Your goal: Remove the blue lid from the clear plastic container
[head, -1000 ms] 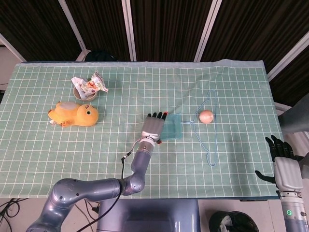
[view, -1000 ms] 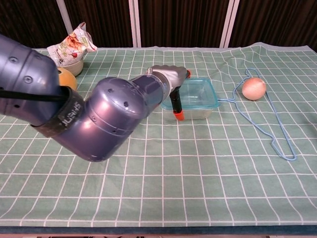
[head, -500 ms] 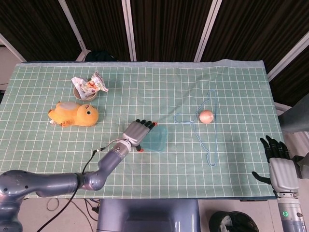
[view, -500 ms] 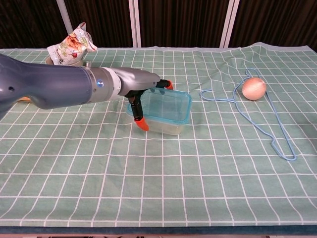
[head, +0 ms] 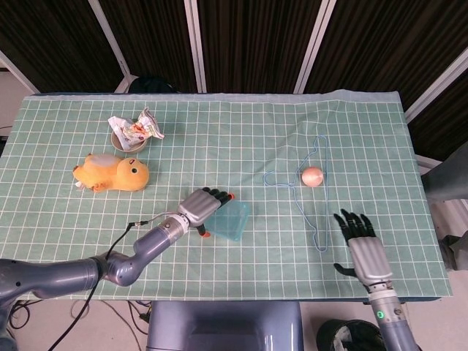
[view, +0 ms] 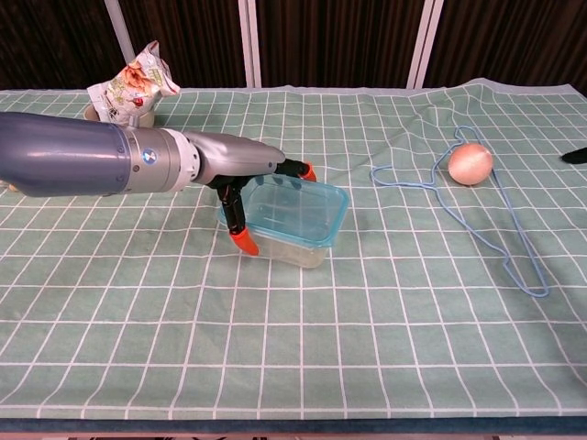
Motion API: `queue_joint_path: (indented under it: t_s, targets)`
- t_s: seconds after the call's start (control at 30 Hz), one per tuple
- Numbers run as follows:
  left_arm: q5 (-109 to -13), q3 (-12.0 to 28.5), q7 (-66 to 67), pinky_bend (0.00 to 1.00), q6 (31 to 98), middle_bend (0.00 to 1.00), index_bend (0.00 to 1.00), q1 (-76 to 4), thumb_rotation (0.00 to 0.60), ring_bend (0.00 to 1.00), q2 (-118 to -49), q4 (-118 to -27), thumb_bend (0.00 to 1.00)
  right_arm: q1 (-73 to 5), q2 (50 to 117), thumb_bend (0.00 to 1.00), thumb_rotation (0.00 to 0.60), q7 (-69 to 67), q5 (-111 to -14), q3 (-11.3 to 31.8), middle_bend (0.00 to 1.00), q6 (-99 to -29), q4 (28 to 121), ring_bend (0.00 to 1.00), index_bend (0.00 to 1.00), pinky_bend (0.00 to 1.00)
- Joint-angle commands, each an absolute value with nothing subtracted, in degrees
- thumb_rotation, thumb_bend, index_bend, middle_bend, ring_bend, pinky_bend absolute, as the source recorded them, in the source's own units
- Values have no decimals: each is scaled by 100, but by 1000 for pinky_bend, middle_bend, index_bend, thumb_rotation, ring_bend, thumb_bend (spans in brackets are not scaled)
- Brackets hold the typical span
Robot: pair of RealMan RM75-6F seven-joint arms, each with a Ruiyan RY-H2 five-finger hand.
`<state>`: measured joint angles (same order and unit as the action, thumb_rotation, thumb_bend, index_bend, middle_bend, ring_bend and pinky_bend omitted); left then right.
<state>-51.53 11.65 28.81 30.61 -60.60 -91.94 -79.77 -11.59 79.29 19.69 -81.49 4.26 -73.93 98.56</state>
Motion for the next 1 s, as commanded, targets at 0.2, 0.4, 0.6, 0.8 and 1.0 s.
queue_joint_path:
  t_s: [0.2,0.4,0.6,0.8,1.0]
  targets:
    - [-5428,1071,2556,344,3098,143,118,-6077,600,145,-9126,-7998,191,-1654,9360,187,600,2847,-7792,575,0,-6972,9869,0,0,0]
    - [-5488,1007,2411,344,3134,143,118,-6114,600,145,-9110,-8027,190,-1834,10078,188,600,3103,-7556,704,0,-6922,9588,0,0,0]
    - [-5501,905,2352,344,3119,143,118,-6200,600,144,-9129,-8045,191,-1981,10672,188,600,3098,-7569,828,0,-7021,9223,0,0,0]
    - [-5428,839,2345,344,3135,143,118,-6302,600,145,-9162,-8065,190,-2070,10975,187,600,2983,-7631,923,0,-7127,9019,0,0,0]
    - [-5316,760,2365,344,3197,143,118,-6395,600,144,-9224,-8077,191,-2156,11207,187,600,2860,-7678,999,0,-7198,8821,0,0,0]
